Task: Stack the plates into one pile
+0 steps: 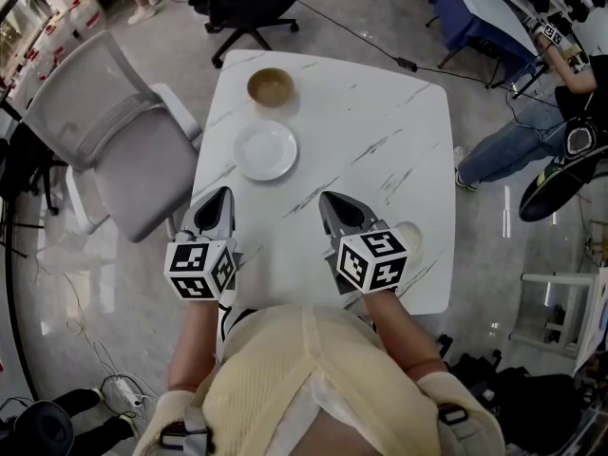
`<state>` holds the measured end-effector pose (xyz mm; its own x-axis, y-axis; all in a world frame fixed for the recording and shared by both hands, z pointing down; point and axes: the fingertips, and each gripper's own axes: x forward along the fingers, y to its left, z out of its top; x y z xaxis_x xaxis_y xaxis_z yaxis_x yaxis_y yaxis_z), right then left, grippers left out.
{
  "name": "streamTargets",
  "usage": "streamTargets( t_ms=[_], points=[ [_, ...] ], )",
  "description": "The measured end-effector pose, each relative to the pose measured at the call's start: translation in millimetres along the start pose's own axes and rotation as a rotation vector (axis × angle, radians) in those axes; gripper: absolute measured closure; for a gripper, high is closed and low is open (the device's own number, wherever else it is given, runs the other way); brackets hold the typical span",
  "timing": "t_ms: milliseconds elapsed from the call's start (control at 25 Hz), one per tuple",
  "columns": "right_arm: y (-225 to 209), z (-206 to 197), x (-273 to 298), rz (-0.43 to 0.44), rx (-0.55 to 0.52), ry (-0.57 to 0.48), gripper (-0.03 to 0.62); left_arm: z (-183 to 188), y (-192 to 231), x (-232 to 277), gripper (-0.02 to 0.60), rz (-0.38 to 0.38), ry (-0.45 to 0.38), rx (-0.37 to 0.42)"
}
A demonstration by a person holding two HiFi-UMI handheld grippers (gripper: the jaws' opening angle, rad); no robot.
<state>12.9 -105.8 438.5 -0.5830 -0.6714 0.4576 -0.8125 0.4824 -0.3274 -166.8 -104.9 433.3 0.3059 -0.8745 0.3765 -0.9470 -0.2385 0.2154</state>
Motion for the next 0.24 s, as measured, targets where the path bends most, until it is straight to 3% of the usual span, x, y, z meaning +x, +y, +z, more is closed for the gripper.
streamTargets(
  t_ms=[240],
  points=[
    [-0.3, 0.0, 0.4, -0.007, 0.005, 0.001, 0.592, -1.7, 2.8, -1.6, 0.591, 0.001, 0.002, -0.008]
  ],
)
